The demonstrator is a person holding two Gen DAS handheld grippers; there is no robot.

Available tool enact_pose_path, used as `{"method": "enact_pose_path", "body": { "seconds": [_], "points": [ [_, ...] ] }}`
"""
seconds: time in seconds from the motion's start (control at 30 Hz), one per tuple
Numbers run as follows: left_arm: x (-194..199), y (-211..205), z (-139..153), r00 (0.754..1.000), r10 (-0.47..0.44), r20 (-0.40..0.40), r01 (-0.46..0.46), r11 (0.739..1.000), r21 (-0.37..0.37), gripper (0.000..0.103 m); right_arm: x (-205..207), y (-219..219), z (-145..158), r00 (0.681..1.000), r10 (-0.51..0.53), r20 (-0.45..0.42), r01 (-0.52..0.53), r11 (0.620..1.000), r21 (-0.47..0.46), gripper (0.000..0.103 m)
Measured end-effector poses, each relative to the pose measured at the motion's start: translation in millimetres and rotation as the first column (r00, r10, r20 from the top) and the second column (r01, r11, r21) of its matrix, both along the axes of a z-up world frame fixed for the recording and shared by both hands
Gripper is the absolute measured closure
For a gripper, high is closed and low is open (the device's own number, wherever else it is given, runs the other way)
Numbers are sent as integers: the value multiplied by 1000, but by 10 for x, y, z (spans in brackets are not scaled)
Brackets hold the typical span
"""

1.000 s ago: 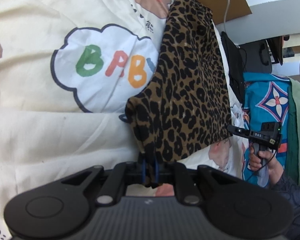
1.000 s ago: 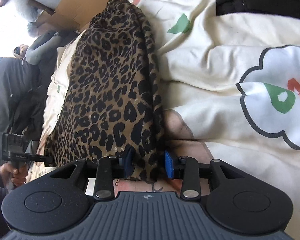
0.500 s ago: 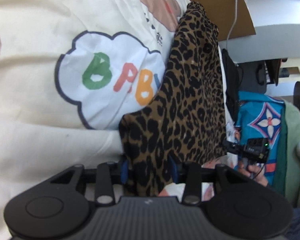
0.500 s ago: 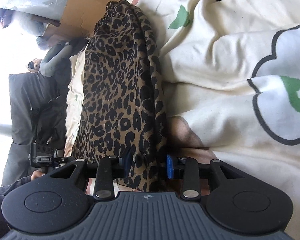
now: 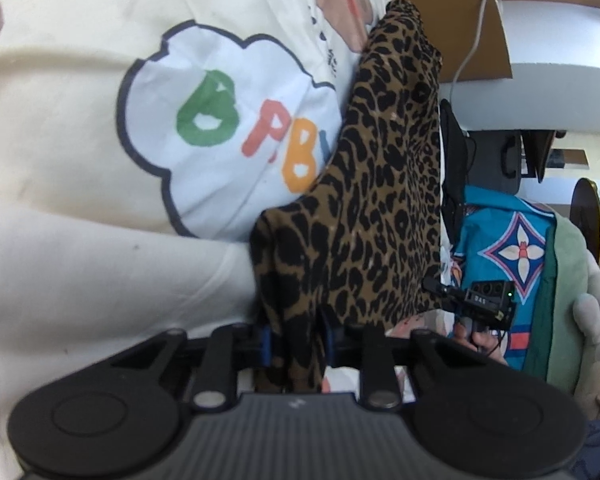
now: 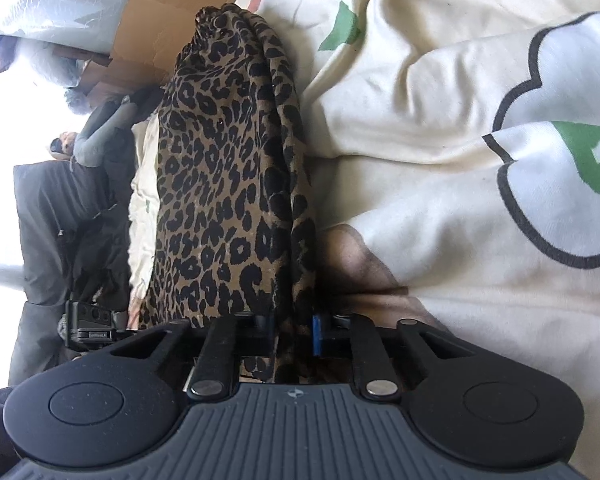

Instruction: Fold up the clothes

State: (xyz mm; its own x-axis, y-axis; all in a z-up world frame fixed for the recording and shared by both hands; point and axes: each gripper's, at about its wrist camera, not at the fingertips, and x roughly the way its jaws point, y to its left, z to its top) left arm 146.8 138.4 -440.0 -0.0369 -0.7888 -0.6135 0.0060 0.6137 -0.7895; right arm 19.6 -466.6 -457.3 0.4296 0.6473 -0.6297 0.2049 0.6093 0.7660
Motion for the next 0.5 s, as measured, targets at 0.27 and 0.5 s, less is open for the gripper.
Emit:
{"method": "enact_pose_path", "body": {
  "seconds": [0.27,0.5],
  "points": [
    [-114,-10,389,997,-2,73,2,1000,9,97,-217,2,211,998,-61,0,61,998,30,98],
    [-395,67,795,995,-46,89,44,999,24,97,-546,80,408,1000,3,5,-3,998,70,98]
  ]
}}
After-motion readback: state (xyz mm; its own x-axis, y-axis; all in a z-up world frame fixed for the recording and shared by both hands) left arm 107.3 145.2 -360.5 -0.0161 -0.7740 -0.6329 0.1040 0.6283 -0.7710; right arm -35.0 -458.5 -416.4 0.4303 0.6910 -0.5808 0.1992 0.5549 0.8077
